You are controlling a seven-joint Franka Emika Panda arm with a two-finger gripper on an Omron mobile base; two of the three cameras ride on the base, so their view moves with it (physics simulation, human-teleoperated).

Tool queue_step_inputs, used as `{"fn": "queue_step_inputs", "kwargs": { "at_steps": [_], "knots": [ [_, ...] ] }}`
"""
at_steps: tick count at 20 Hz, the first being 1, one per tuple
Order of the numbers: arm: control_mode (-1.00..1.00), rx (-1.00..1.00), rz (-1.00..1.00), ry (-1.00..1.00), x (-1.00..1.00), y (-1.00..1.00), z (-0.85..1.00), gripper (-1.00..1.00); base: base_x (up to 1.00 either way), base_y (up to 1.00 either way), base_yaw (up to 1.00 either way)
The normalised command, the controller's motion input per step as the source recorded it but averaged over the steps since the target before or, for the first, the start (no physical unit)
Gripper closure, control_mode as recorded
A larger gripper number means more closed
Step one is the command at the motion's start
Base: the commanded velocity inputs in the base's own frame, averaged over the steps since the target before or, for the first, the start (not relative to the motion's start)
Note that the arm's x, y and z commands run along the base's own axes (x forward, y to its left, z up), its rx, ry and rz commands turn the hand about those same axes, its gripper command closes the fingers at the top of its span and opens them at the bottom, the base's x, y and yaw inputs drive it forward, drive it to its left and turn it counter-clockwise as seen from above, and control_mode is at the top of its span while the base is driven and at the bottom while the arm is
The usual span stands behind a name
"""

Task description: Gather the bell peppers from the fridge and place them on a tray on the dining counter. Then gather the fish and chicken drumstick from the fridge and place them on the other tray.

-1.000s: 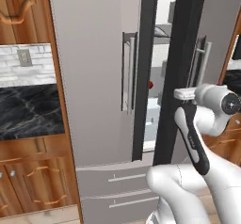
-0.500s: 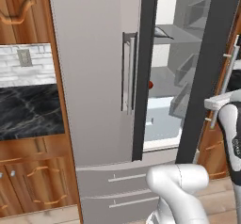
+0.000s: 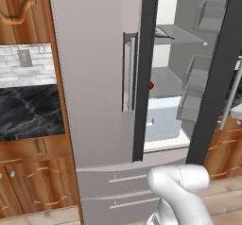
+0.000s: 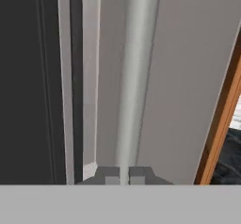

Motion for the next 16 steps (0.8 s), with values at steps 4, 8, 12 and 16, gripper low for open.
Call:
{"fn": "queue_step_inputs", "kwargs": {
  "at_steps": [4, 8, 12, 16],
  "knots": [
    [-1.0, 0.0, 0.05, -0.02, -0.09, -0.08, -0.05, -1.0, 0.0, 0.0, 0.0],
    [-1.0, -0.08, 0.0, -0.09, -0.69, 0.32, 0.01, -1.0, 0.0, 0.0, 0.0],
    [-1.0, -0.19, -0.13, 0.0, -0.32, 0.95, 0.08, -1.0, 0.0, 0.0, 0.0],
    [-1.0, -0.22, -0.19, 0.0, -0.03, 1.0, 0.15, -1.0, 0.0, 0.0, 0.0]
  ]
}}
